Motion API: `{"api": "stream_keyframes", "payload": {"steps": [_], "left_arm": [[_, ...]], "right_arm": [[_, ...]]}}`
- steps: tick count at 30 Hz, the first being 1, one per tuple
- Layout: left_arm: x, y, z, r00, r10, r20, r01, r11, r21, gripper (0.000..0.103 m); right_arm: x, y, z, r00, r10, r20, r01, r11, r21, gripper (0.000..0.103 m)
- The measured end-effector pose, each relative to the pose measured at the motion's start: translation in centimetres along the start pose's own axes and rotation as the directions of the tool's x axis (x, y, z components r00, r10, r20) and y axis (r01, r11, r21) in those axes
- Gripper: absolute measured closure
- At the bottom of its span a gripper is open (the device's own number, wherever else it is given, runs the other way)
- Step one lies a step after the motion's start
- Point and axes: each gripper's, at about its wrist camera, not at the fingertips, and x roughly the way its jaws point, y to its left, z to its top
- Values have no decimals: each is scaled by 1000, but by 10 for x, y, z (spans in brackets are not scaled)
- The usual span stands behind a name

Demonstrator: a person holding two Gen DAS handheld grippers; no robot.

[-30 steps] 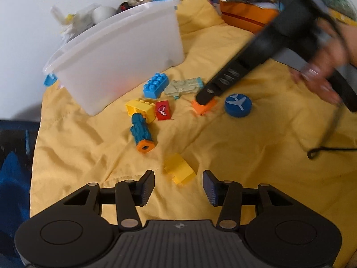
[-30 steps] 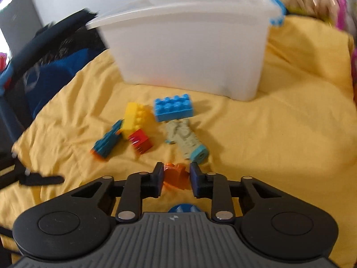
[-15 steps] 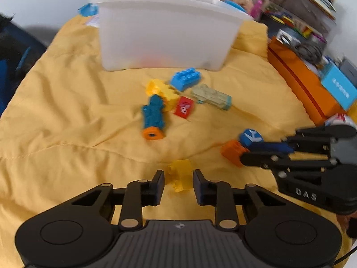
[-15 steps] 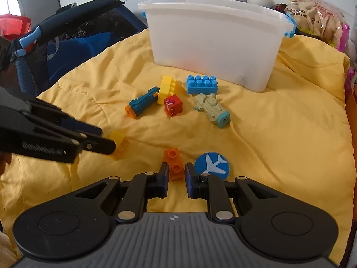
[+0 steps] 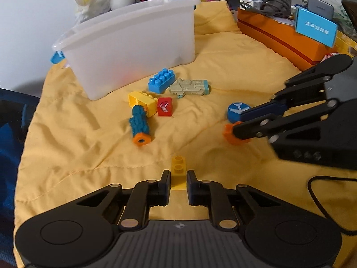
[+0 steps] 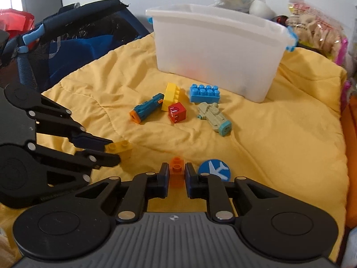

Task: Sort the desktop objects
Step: 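Grasp short yellow brick with left tool while right tool grasps short orange brick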

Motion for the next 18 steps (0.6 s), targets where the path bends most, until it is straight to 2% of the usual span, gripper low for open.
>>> {"api": "stream_keyframes", "payload": {"steps": [3, 7, 8, 9, 11, 13, 16, 17, 18], "left_arm": [[3, 5, -10, 999, -29, -30, 27, 998, -55, 86], [6, 3, -16, 999, -26, -42, 23, 998, -57, 82], [5, 2, -17, 999, -21, -37, 19, 999, -51, 82], [4, 1, -16, 999, -14, -35, 12, 999, -47, 79], [3, 1, -14, 1000, -3, -27, 1, 999, -44, 73], [5, 1, -12, 1000, 8, -21, -9, 999, -46, 69], [9, 1, -11, 1000, 0, -22, -1, 999, -52, 69], [10, 0, -12, 1000, -3, -24, 1, 999, -51, 69], [11, 0, -14, 1000, -8, -28, 7, 999, -51, 69]], "right_arm": [[-2, 5, -10, 1000, 4, -18, -4, 1000, 8, 86], [6, 7, -19, 998, 2, -65, -1, 1000, 18, 85], [7, 8, -20, 998, 2, -67, -1, 1000, 15, 81], [7, 8, -20, 998, 1, -69, 0, 1000, 12, 69], [6, 9, -19, 999, -6, -53, 6, 1000, 5, 56], [5, 10, -16, 999, -10, -40, 10, 1000, -5, 56], [11, 11, -14, 999, -20, -37, 20, 1000, -10, 58], [14, 12, -14, 999, -20, -49, 19, 1000, -9, 60], [17, 12, -15, 998, -23, -61, 22, 1000, -9, 67]]}}
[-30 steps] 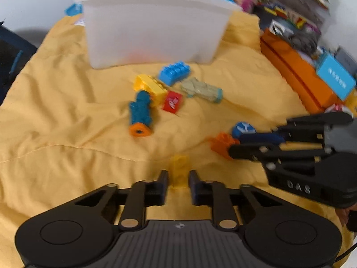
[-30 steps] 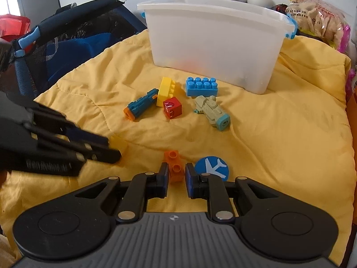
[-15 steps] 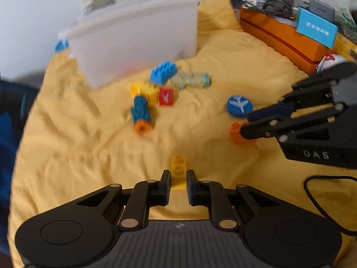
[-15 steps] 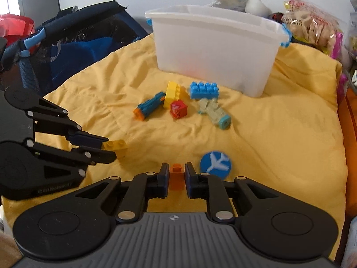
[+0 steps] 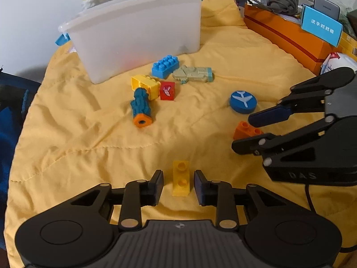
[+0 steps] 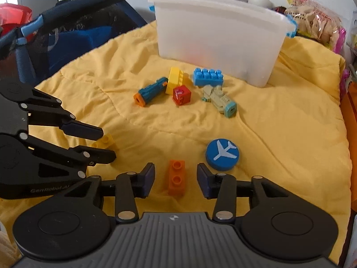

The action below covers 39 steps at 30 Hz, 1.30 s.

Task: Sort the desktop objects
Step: 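Grasp short yellow brick with left tool while right tool grasps short orange brick, then carry yellow and orange bricks over the white bin and open both tools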

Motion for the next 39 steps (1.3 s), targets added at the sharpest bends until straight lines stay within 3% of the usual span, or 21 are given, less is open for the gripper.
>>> {"api": "stream_keyframes", "payload": {"steps": [2, 4, 6, 11, 16, 27, 34, 39], "left_arm": [[0, -1, -3, 1000, -6, 3, 6, 1000, 7, 71], [1, -2, -4, 1000, -10, 3, 10, 1000, 17, 86], [-1, -2, -2, 1000, -3, 11, 3, 1000, 24, 86], [-26, 3, 18, 996, 5, 91, -8, 999, 38, 86], [-58, 15, 51, 981, 19, 194, -24, 999, 26, 86], [-88, 50, 127, 942, 68, 328, -85, 996, 36, 86], [-85, 77, 176, 921, 105, 376, -121, 993, 18, 86], [-71, 102, 208, 919, 129, 372, -135, 991, -11, 86]], "right_arm": [[4, 1, -5, 1000, -6, -11, 6, 1000, -1, 68], [2, 1, -8, 1000, -6, 1, 6, 1000, -5, 69], [1, 1, -6, 1000, 15, -7, -15, 1000, -6, 86], [-10, -6, 9, 999, 34, 5, -34, 999, 19, 86], [-37, -23, 41, 995, 1, 98, -4, 999, 32, 86], [-67, -62, 129, 959, -67, 277, 69, 998, 5, 86], [-63, -68, 182, 931, -114, 346, 129, 991, -19, 86], [-43, -67, 203, 937, -146, 316, 179, 981, -79, 86]]}}
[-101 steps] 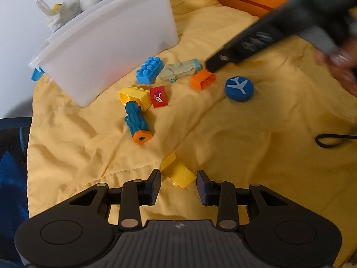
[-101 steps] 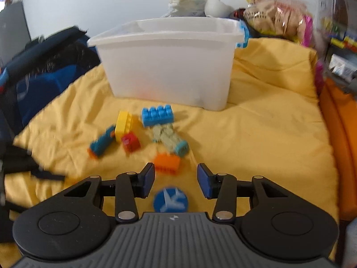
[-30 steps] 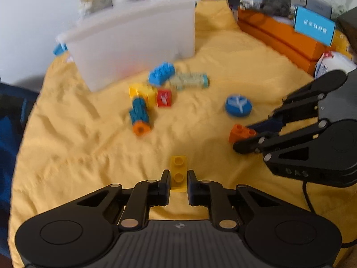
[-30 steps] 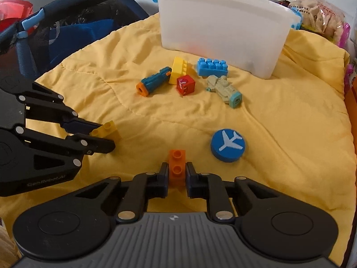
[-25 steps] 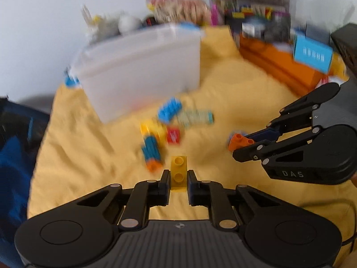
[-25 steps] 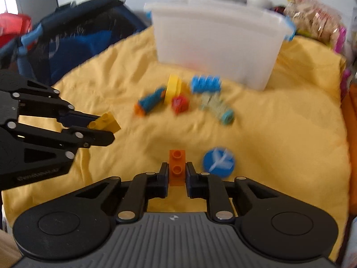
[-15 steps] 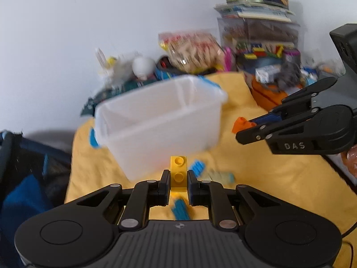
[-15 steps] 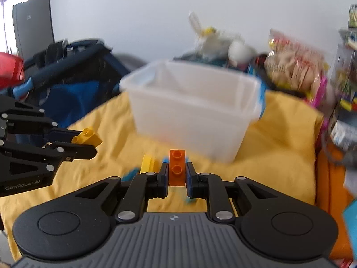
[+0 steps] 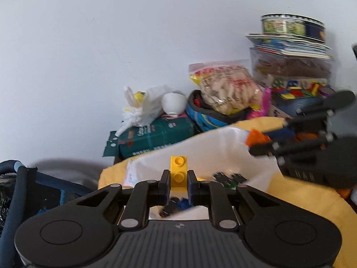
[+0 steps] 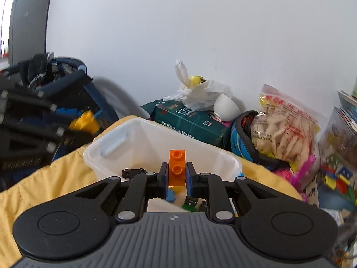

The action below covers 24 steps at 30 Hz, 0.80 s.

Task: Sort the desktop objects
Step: 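Carry yellow and orange bricks over the white bin and open both tools, then grasp teal cylinder brick with left tool while right tool grasps grey-green toy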

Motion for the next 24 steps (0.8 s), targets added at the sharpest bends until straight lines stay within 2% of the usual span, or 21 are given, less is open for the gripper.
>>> {"api": "stream_keyframes", "payload": {"steps": [4, 7, 10, 13, 14, 15, 16, 17, 21, 24], "left_arm": [[18, 9, 14, 1000, 13, -1, -13, 1000, 7, 86], [33, 8, 21, 1000, 4, -10, -4, 1000, 8, 86], [49, 7, 22, 1000, -11, -28, 11, 1000, -18, 85], [64, 5, 20, 998, -26, -51, 24, 999, -36, 82], [69, 5, 18, 998, -27, -62, 25, 999, -34, 79], [73, 3, 16, 997, -24, -78, 22, 999, -29, 71], [74, 2, 15, 996, -23, -88, 21, 999, -26, 65], [72, 1, 11, 996, -23, -86, 21, 1000, -20, 63], [49, -3, -2, 999, -27, -46, 26, 999, -18, 62], [22, -5, -20, 999, -40, -4, 40, 998, -55, 55]], "right_arm": [[19, 1, 3, 1000, -7, -28, 7, 1000, 0, 86], [34, -1, 7, 999, -9, -52, 12, 998, 57, 86], [48, -5, 11, 997, -48, -64, 53, 994, 92, 86], [55, -17, 15, 995, -75, -66, 86, 979, 184, 85], [59, -20, 16, 994, -75, -81, 90, 976, 198, 82], [64, -22, 16, 992, -72, -107, 93, 974, 207, 69], [67, -24, 15, 990, -62, -128, 88, 974, 210, 61], [65, -24, 11, 992, -55, -116, 79, 973, 217, 56], [43, -22, -3, 996, -70, -54, 80, 974, 212, 57], [21, -23, -14, 999, -51, -5, 51, 971, 235, 57]]}}
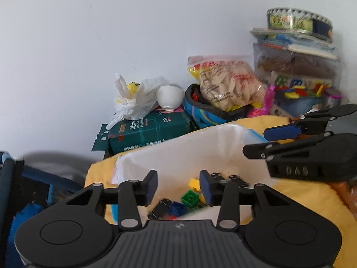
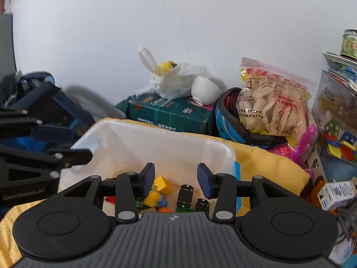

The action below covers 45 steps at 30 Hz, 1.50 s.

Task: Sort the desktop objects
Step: 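Grasp teal cylinder brick with left tool while right tool grasps grey-green toy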

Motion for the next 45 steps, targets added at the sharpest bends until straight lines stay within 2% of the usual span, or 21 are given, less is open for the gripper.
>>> {"api": "stream_keyframes", "payload": {"steps": [4, 7, 10, 13, 15, 16, 19, 23, 25, 28, 30, 34, 41, 44, 45], "left_arm": [[-26, -23, -38, 1000, 23, -14, -22, 998, 59, 53], [-37, -43, -68, 999, -7, -51, 11, 997, 75, 53], [-30, -62, -98, 986, -20, -163, 36, 995, 93, 50], [-13, -76, -133, 957, -41, -286, 68, 994, 83, 50], [-3, -79, -145, 952, -37, -303, 65, 994, 82, 51], [2, -78, -149, 952, -34, -304, 60, 995, 78, 55], [18, -71, -154, 946, -7, -325, 22, 999, 42, 60], [35, -62, -154, 939, -7, -343, 6, 1000, -3, 60], [41, -58, -158, 934, -40, -354, 23, 998, -52, 75], [30, -53, -166, 934, -72, -350, 26, 991, -134, 76], [20, -55, -171, 932, -81, -354, 35, 990, -134, 76], [-4, -59, -184, 925, -98, -367, 50, 989, -139, 76], [-35, -68, -203, 912, -121, -391, 72, 988, -138, 76], [-40, -69, -207, 915, -112, -387, 63, 989, -137, 76], [-40, -68, -207, 916, -113, -385, 62, 988, -143, 76]], "right_arm": [[-36, 0, -26, 998, 20, 66, -19, 1000, -9, 58], [-56, 7, -52, 997, 23, 67, -19, 998, -52, 58], [-59, 14, -81, 999, 36, 3, -35, 995, -95, 59], [-54, 18, -110, 996, 36, -78, -45, 993, -106, 59], [-47, 17, -124, 990, 38, -132, -50, 995, -83, 59], [-45, 17, -129, 987, 45, -153, -56, 996, -70, 59], [-48, 19, -142, 981, 51, -186, -63, 996, -59, 59], [-53, 31, -143, 981, 70, -182, -91, 990, -109, 59], [-49, 35, -144, 980, 79, -182, -105, 986, -133, 58], [-41, 42, -147, 981, 80, -178, -115, 974, -197, 58], [-29, 43, -149, 979, 77, -191, -123, 962, -242, 59], [2, 38, -152, 963, 91, -256, -154, 958, -241, 59], [26, 36, -147, 954, 91, -284, -170, 949, -264, 58], [36, 37, -147, 921, 103, -375, -206, 948, -244, 73], [34, 38, -147, 921, 106, -376, -206, 950, -236, 73]]}}
